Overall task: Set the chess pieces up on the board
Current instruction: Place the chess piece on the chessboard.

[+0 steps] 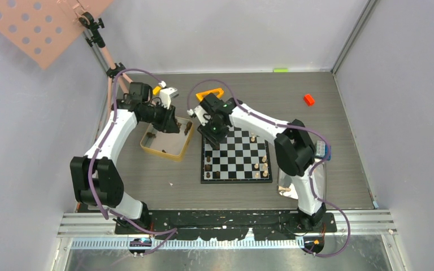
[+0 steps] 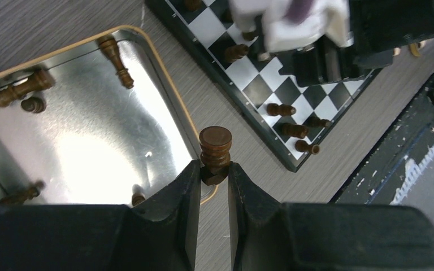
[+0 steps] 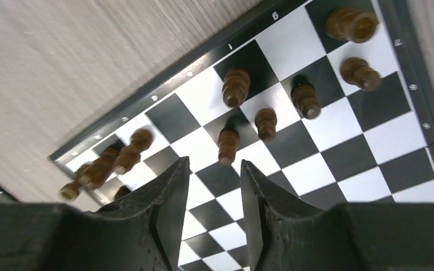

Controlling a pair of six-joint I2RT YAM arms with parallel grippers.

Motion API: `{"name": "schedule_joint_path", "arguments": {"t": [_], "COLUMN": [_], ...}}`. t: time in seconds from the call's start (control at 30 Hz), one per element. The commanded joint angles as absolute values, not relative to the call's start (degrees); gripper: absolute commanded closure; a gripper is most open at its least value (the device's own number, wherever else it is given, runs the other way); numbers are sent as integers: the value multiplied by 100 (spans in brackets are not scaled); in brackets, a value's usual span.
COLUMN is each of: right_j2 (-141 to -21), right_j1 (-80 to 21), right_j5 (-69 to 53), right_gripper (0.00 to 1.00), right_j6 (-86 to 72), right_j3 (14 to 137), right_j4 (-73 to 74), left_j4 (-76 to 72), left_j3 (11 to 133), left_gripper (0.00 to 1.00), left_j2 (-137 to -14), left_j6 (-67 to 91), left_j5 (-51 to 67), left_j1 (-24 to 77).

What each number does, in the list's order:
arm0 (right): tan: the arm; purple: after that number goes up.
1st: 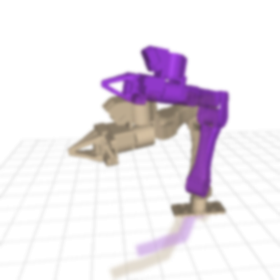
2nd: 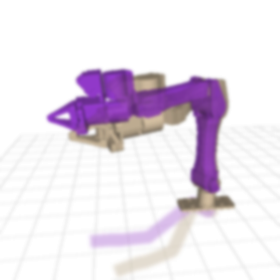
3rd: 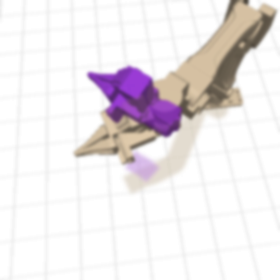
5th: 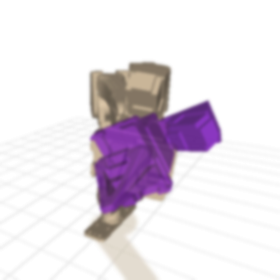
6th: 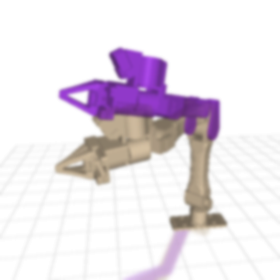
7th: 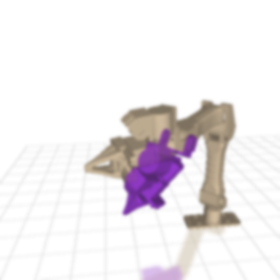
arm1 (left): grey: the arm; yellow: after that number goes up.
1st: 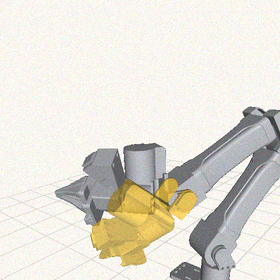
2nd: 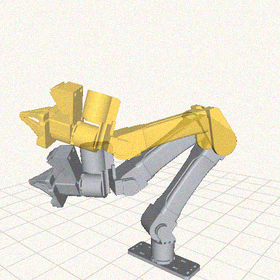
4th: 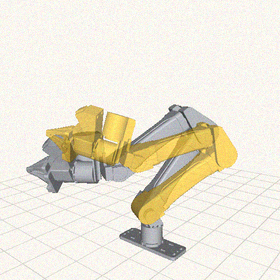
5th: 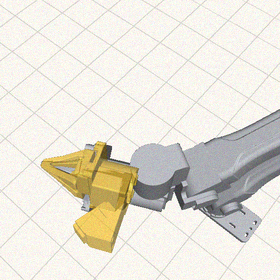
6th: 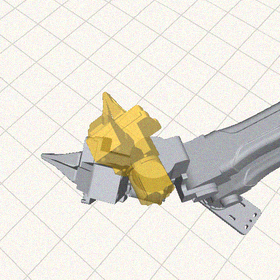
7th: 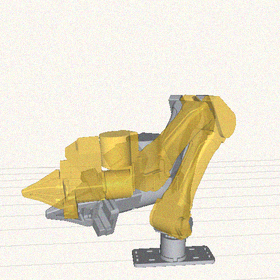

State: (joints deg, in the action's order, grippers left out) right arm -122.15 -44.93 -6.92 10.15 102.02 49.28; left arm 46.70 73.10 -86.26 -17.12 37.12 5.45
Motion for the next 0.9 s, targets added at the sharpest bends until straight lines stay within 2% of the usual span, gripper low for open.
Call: {"name": "schedule_joint_path", "arguments": {"t": [0.0, 0.17, 0.33, 0.6, 0.87], "right_j2": [-11125, -10537, -10147, -10215, -10364], "right_j1": [-4107, -3055, -2419, -2241, -2239], "right_j5": [-1393, -3266, -4685, -5807, -6146], "right_gripper": [55, 50, 45, 44, 44], "right_j6": [732, -316, -1314, -2114, -2564], "right_j3": [10403, 9866, 9102, 8527, 8275], "right_j4": [4853, 4047, 2980, 2172, 1654], "left_j4": [4693, 4669, 4619, 4444, 4341], "left_j3": [7614, 7791, 8235, 8893, 8984], "left_gripper": [97, 96, 96, 96, 96], "left_j2": [-8704, -8818, -9154, -9655, -9739], "left_j6": [-1945, -2189, -2182, -1956, -1935], "left_j5": [4517, 4506, 4092, 3370, 2974], "left_j1": [645, 1329, 2123, 2968, 3206]}}
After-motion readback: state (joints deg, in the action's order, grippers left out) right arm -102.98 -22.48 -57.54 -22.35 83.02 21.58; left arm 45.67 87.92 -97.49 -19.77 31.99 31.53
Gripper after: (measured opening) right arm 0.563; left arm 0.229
